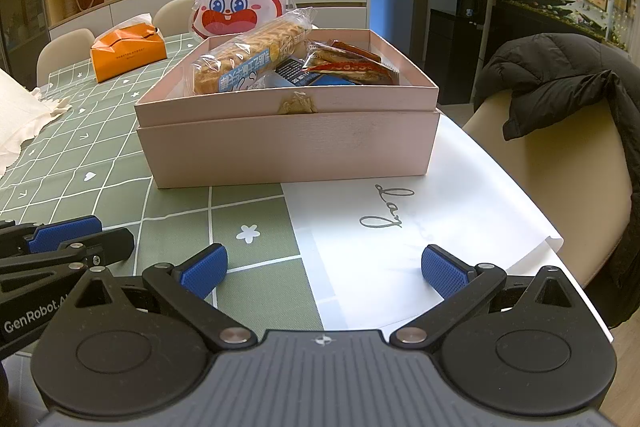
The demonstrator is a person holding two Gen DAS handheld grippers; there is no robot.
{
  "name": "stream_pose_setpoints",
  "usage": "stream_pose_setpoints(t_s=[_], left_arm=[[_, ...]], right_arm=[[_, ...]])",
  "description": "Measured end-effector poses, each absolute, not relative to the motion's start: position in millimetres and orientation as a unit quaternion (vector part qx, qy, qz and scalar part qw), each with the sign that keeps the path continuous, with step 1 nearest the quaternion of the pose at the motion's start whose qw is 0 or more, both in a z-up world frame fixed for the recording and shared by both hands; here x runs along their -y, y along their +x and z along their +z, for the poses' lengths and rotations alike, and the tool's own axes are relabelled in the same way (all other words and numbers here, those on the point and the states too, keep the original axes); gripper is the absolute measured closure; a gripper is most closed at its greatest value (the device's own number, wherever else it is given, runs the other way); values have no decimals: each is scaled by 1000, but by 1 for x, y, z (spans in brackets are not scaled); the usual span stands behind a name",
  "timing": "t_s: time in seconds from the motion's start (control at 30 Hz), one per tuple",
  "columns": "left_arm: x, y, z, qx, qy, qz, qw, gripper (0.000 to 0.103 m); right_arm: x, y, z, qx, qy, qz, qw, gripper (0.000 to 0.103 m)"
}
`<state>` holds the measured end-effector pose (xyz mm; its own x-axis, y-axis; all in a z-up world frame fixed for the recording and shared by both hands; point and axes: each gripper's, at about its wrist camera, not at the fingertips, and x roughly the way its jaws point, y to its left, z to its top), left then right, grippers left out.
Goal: Organize snacks
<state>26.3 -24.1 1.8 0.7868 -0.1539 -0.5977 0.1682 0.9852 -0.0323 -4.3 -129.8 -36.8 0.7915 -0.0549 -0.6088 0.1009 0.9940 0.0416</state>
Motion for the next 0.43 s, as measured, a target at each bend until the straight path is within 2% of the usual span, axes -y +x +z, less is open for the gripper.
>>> stream_pose_setpoints(t_s=[0.43], left_arm=[[24, 26, 2, -315, 10, -85, 945, 71]], right_arm=[[130, -4, -37, -320, 36, -41, 946, 0]])
